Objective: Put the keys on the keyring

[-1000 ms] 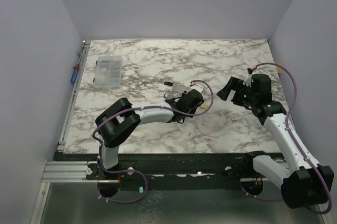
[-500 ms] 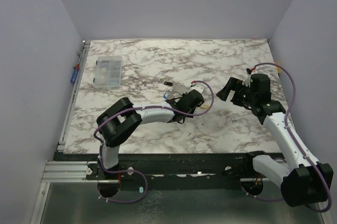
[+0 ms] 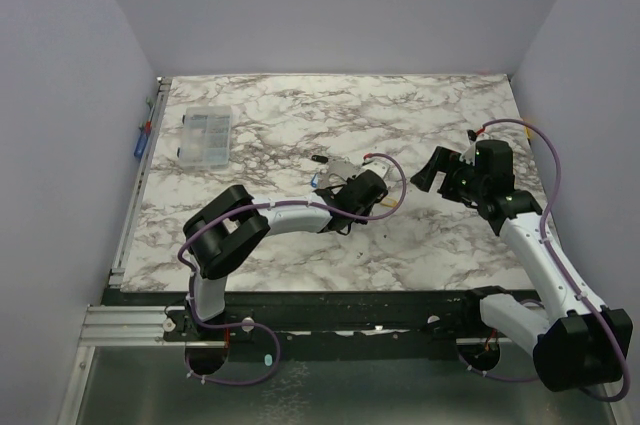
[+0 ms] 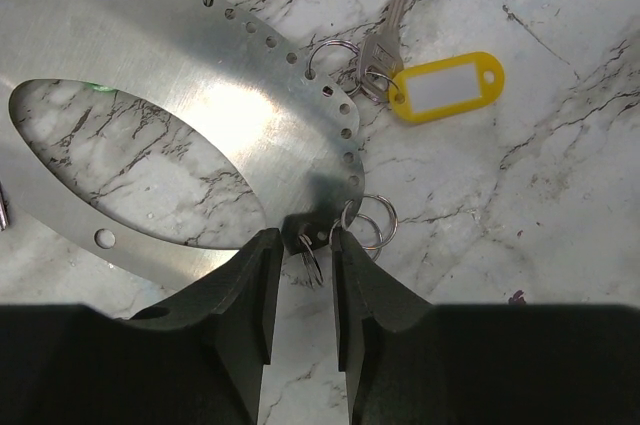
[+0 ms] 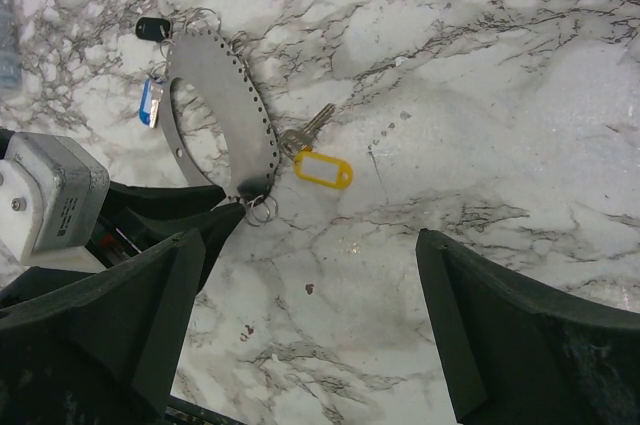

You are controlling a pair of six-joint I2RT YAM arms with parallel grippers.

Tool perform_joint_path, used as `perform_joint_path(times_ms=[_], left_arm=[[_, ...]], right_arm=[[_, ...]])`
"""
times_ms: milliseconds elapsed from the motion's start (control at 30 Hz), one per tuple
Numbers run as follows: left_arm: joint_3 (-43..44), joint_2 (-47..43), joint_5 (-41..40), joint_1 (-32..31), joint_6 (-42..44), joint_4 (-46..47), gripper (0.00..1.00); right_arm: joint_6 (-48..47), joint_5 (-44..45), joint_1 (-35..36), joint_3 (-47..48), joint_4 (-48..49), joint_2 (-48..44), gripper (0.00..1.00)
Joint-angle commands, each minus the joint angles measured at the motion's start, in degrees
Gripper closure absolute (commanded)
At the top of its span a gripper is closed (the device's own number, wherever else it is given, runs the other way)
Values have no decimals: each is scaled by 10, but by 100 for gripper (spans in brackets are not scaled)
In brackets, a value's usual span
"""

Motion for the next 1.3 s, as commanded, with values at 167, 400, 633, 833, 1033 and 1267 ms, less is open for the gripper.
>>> perform_joint_path(times_ms=[167, 400, 633, 833, 1033, 1267], left_arm=[[-12, -1, 15, -5, -4, -1, 67], [-24, -6, 13, -5, -3, -1, 66], [-24, -4, 16, -5, -2, 1, 75], [-21, -9, 23, -8, 9, 0, 100], [-37, -54, 43, -16, 65, -1, 100], [-78, -146, 84, -17, 128, -12, 100]], right_arm=[[-6, -11, 3, -1, -14, 3, 2], [-5, -16, 4, -1, -12, 13, 2], [-5, -17, 4, 0, -11, 15, 2], [-6, -17, 4, 1, -13, 15, 2], [-18, -20, 4, -1, 0, -7, 2], [-31, -96, 4, -33, 76, -79, 2]])
